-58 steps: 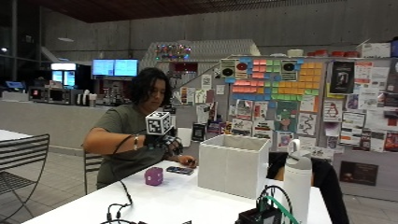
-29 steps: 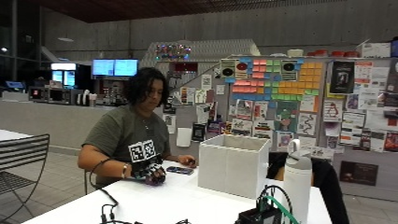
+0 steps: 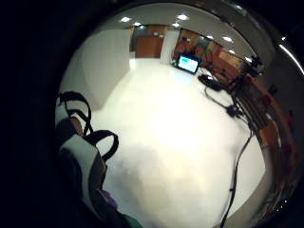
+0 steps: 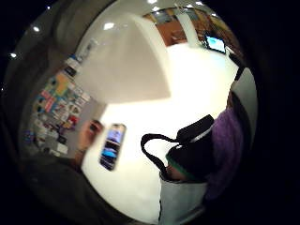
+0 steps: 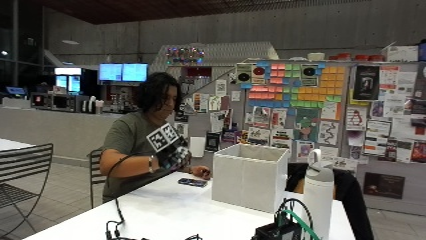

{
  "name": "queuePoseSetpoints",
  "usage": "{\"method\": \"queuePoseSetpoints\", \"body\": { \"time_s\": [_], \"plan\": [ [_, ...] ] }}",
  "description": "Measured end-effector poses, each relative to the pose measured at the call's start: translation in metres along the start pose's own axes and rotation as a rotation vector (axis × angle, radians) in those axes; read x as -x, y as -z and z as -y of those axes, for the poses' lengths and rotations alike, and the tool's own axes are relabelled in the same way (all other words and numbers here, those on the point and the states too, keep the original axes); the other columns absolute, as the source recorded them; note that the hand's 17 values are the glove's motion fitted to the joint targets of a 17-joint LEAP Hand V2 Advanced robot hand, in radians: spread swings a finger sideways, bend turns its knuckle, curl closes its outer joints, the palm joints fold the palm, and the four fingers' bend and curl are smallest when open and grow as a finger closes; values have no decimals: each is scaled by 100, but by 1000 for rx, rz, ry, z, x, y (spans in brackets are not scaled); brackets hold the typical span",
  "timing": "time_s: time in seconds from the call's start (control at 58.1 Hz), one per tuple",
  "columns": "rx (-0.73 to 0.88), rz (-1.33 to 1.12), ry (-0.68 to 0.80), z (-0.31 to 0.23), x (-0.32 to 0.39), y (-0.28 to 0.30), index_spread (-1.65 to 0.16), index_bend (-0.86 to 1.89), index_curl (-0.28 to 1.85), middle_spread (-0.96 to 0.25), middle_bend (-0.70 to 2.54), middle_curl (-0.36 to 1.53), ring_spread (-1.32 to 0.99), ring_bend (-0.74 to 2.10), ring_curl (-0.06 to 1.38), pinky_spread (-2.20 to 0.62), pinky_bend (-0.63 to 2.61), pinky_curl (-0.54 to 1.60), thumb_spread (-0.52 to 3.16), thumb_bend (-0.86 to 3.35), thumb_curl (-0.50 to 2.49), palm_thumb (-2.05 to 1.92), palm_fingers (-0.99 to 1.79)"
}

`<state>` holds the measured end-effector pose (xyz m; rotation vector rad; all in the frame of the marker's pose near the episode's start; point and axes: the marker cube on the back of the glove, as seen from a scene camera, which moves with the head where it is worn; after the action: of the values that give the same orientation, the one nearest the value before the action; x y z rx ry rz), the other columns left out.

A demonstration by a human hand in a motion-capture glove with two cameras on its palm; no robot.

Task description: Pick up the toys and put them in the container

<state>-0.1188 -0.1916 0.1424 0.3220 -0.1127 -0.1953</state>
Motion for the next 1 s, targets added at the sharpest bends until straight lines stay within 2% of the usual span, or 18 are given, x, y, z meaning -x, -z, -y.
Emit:
{"method": "queuePoseSetpoints", "body": {
  "time_s": [0.103, 0.207, 0.327, 0.448, 0.499, 0.568, 0.671, 0.758, 0.844, 0.912, 0.999],
  "plan": [
    [-138, -4, -41, 86, 14, 58, -47, 76, 116, -35, 117, 99, -42, 138, 74, -45, 114, 56, 114, 11, 75, 45, 121],
    [-250, -16, 61, 156, 42, 108, -46, 79, 120, -34, 121, 100, -40, 142, 75, -45, 117, 58, 117, 13, 79, 44, 117],
    [-242, 234, 266, 227, 87, 146, -45, 81, 123, -33, 124, 100, -39, 144, 75, -45, 118, 60, 121, 14, 85, 43, 115],
    [-231, 100, 275, 289, 118, 132, -44, 82, 125, -31, 127, 99, -38, 146, 75, -45, 118, 61, 123, 15, 90, 41, 114],
    [-176, 24, 248, 310, 128, 115, -43, 82, 126, -31, 127, 99, -38, 146, 74, -45, 119, 62, 125, 16, 92, 40, 113],
    [-112, 65, 163, 336, 151, 94, -43, 82, 127, -30, 128, 99, -37, 147, 74, -45, 119, 63, 127, 16, 95, 39, 113],
    [-29, -9, 174, 363, 160, 56, -42, 82, 128, -30, 129, 98, -37, 148, 74, -45, 119, 64, 129, 18, 99, 38, 112],
    [34, 109, 105, 373, 178, 32, -42, 81, 129, -29, 129, 98, -36, 149, 73, -45, 119, 65, 132, 18, 101, 35, 112],
    [73, -62, 102, 378, 171, 5, -41, 80, 129, -29, 129, 97, -36, 149, 73, -45, 120, 66, 136, 19, 102, 32, 110],
    [107, -78, 41, 380, 166, -5, -41, 77, 130, -29, 127, 97, -36, 147, 72, -45, 120, 66, 139, 19, 103, 29, 106],
    [160, -25, 119, 374, 161, -9, -40, 72, 130, -28, 121, 95, -36, 143, 70, -43, 117, 64, 142, 18, 101, 24, 98]
  ]
}}
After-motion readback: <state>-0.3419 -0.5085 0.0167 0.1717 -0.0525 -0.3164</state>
